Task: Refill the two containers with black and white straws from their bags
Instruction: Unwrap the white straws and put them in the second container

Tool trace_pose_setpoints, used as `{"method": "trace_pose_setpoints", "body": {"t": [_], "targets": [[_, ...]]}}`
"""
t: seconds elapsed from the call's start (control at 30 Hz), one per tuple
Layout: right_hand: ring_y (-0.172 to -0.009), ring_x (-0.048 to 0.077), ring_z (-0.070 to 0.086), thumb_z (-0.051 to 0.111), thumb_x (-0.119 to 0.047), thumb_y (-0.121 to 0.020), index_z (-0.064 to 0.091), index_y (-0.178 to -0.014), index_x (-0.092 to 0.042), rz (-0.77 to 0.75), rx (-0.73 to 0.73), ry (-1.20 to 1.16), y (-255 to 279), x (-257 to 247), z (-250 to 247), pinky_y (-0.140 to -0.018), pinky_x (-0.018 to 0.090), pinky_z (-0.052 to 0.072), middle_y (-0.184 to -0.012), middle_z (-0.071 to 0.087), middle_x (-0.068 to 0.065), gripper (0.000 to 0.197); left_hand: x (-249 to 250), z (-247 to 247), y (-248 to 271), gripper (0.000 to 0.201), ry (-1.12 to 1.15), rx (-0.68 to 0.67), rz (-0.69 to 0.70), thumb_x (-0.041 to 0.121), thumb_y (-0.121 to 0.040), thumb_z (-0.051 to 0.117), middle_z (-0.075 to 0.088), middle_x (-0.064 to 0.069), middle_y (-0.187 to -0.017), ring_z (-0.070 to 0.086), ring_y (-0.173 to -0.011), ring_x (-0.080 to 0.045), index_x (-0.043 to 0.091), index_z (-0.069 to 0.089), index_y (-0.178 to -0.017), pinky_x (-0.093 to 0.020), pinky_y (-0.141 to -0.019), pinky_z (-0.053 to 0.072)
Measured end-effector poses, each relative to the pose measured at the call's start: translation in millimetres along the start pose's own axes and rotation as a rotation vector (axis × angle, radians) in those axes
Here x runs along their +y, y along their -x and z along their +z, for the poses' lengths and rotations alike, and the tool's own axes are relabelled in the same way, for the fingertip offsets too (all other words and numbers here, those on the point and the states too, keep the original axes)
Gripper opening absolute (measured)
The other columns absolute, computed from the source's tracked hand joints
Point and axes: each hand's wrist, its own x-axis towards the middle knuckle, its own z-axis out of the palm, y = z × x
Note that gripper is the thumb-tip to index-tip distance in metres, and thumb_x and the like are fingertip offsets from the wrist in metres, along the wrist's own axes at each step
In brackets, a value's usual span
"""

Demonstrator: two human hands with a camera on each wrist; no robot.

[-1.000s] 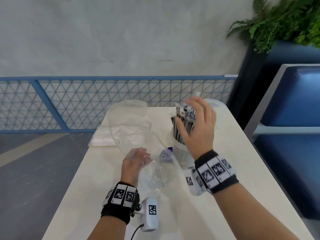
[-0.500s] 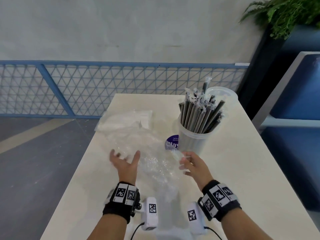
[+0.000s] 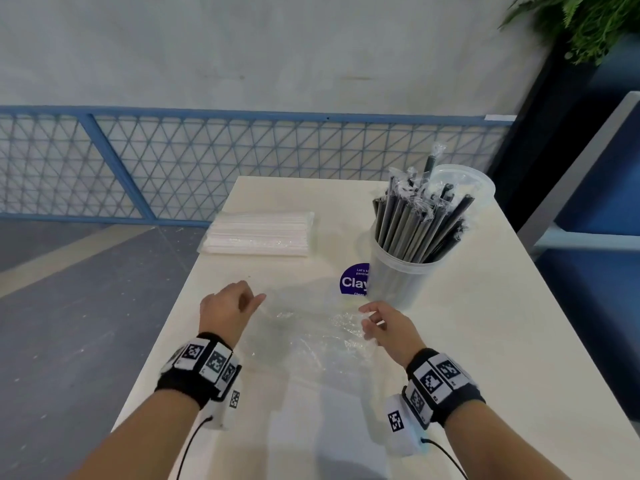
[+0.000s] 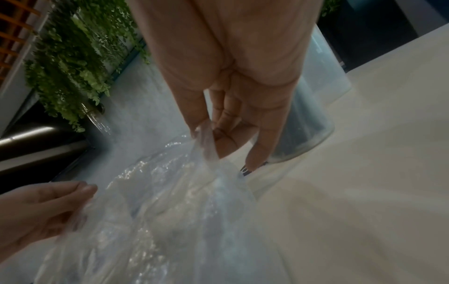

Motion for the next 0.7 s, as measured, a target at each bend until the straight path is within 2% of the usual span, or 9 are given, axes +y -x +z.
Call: {"method": "trace_pose_setpoints", "body": {"t": [0.13, 0.23, 0.37, 0.43, 0.5, 0.53, 0.6, 0.63, 0.7], "targets": [[-0.067, 0.008, 0.06, 0.053, -0.012, -0.091, 0.054, -0.101, -0.022, 0.013, 0.004, -0.02, -4.2, -1.9, 1.7, -0.056, 0.013, 0.045, -0.074, 0.058, -0.005, 0.014, -5.4, -2.9, 0.7, 0.029, 0.052, -0.152, 0.037, 0.039, -0.084, 0.061, 0.051, 0.005, -0.06, 0.051, -0.06, -0.016, 0.023, 0.042, -0.068, -0.027, -0.059, 0.038], [-0.068, 0.011, 0.06, 0.053, -0.013, -0.091, 0.054, -0.101, -0.022, 0.029, 0.007, -0.021, -7.8, 0.4, 3.7, -0.06, 0.015, 0.045, -0.073, 0.058, -0.005, 0.014, -15.0, -10.0, -3.7, 0.031, -0.03, -0.21, 0.067, 0.029, -0.092, 0.049, 0.053, -0.004, -0.055, 0.053, -0.056, -0.025, 0.018, 0.038, -0.065, -0.031, -0.06, 0.041], [-0.07, 0.013, 0.057, 0.054, -0.011, -0.09, 0.054, -0.101, -0.02, 0.108, 0.071, 0.014, -12.7, 7.4, -1.6, -0.073, 0.028, 0.041, -0.075, 0.058, -0.003, 0.014, -36.5, -23.6, -11.9, 0.03, -0.017, -0.128, -0.055, 0.021, -0.095, 0.044, 0.052, -0.003, -0.055, 0.049, -0.056, -0.027, 0.011, 0.041, -0.067, -0.031, -0.057, 0.038], [-0.083, 0.019, 0.056, 0.058, -0.013, -0.088, 0.053, -0.109, -0.014, 0.116, 0.197, 0.115, -13.3, 7.7, 0.4, -0.079, 0.029, 0.04, -0.091, 0.058, 0.004, 0.022, -42.4, -25.8, -10.6, 0.028, 0.025, -0.112, -0.105, 0.019, -0.096, 0.042, 0.053, -0.004, -0.058, 0.049, -0.057, -0.027, 0.006, 0.043, -0.07, -0.031, -0.058, 0.038], [-0.106, 0.023, 0.05, 0.062, -0.024, -0.085, 0.049, -0.122, -0.011, -0.04, 0.315, 0.288, -7.6, -0.8, 8.5, -0.093, 0.032, 0.041, -0.118, 0.051, 0.006, 0.041, -41.2, -25.1, -7.4, 0.027, 0.064, -0.11, -0.123, 0.017, -0.096, 0.04, 0.056, -0.004, -0.063, 0.051, -0.057, -0.025, 0.002, 0.044, -0.074, -0.029, -0.057, 0.038], [-0.116, 0.023, 0.045, 0.061, -0.033, -0.084, 0.045, -0.128, -0.016, -0.146, 0.271, 0.366, -2.0, -8.3, 15.4, -0.102, 0.037, 0.038, -0.128, 0.046, 0.005, 0.05, -38.9, -23.9, -6.1, 0.026, 0.086, -0.108, -0.127, 0.017, -0.097, 0.039, 0.057, -0.003, -0.066, 0.052, -0.057, -0.022, 0.002, 0.044, -0.075, -0.027, -0.057, 0.038], [-0.136, 0.024, 0.026, 0.052, -0.051, -0.083, 0.024, -0.141, -0.03, -0.274, 0.017, 0.57, 8.5, -19.3, 33.7, -0.113, 0.049, 0.025, -0.148, 0.027, 0.002, 0.067, -33.6, -20.1, -3.5, 0.028, 0.127, -0.091, -0.135, 0.017, -0.097, 0.037, 0.058, -0.002, -0.068, 0.053, -0.058, -0.018, 0.006, 0.042, -0.072, -0.028, -0.059, 0.037], [-0.144, 0.026, 0.008, 0.046, -0.058, -0.083, 0.003, -0.144, -0.037, -0.266, -0.122, 0.702, 11.3, -19.5, 42.9, -0.115, 0.054, 0.015, -0.157, 0.008, 0.0, 0.077, -32.2, -16.7, -2.7, 0.029, 0.145, -0.08, -0.142, 0.017, -0.097, 0.037, 0.059, -0.002, -0.068, 0.054, -0.058, -0.018, 0.008, 0.04, -0.069, -0.028, -0.061, 0.036], [-0.137, 0.03, -0.03, 0.032, -0.069, -0.079, -0.04, -0.127, -0.047, -0.181, -0.294, 0.911, 11.2, -9.5, 56.4, -0.113, 0.058, 0.002, -0.15, -0.035, -0.003, 0.089, -30.9, -8.5, -1.8, 0.029, 0.196, -0.069, -0.188, 0.017, -0.097, 0.039, 0.06, -0.002, -0.066, 0.056, -0.059, -0.021, 0.01, 0.04, -0.068, -0.028, -0.062, 0.036]]}}
